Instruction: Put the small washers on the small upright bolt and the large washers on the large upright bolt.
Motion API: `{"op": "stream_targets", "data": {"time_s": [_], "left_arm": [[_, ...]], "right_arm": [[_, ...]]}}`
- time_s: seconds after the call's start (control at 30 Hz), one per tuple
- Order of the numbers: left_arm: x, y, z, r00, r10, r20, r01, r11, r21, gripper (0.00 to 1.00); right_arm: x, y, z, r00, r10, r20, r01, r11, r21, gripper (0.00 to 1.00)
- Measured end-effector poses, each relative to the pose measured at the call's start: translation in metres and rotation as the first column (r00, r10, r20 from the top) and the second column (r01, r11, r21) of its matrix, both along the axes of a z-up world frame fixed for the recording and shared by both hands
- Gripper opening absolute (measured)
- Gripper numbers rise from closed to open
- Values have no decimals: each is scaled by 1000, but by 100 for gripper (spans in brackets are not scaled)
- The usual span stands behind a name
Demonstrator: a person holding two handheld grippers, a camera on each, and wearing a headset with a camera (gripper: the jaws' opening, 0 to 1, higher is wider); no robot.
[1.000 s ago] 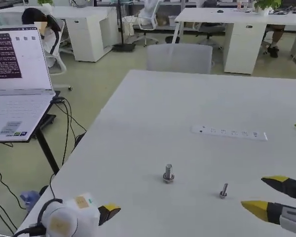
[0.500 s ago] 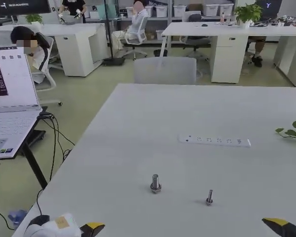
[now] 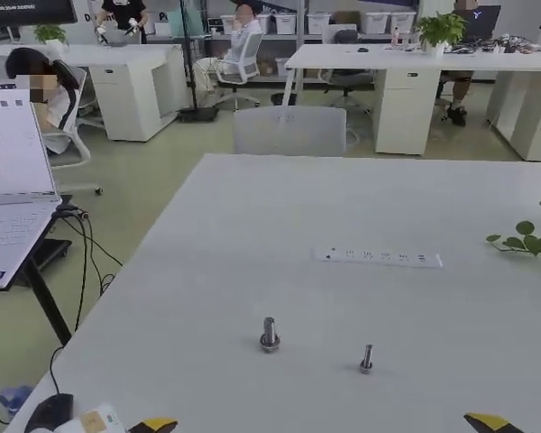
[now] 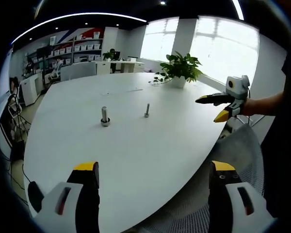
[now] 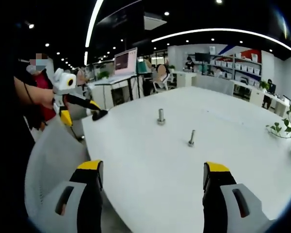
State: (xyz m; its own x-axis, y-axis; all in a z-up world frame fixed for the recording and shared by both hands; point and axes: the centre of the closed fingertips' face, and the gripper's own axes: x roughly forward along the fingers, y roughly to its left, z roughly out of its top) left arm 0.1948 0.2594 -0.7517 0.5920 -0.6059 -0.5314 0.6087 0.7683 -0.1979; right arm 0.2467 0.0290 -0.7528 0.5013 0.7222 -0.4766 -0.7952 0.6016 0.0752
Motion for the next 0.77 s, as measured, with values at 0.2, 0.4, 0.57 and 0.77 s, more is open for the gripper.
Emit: {"op": "stream_targets", "data": {"time_s": [0.2, 0.4, 0.57, 0.77], "left_arm": [[1, 2, 1, 1000, 13, 0, -13, 1000, 6, 95], [0, 4, 1, 1000, 21, -8, -21, 1000, 12, 95], [-3, 3, 2, 1000, 16, -8, -16, 1000, 12, 94], [-5, 5, -1, 1000, 23, -14, -22, 1000, 13, 94]], "right_arm": [[-4, 3, -3, 1000, 15, -7, -15, 1000, 11, 86], [-7, 8, -3, 1000, 23, -22, -22, 999, 26, 86], [-7, 5, -10, 999, 26, -36, -26, 1000, 11, 86], [-12, 8, -12, 998, 54, -29, -55, 998, -12, 86]]}}
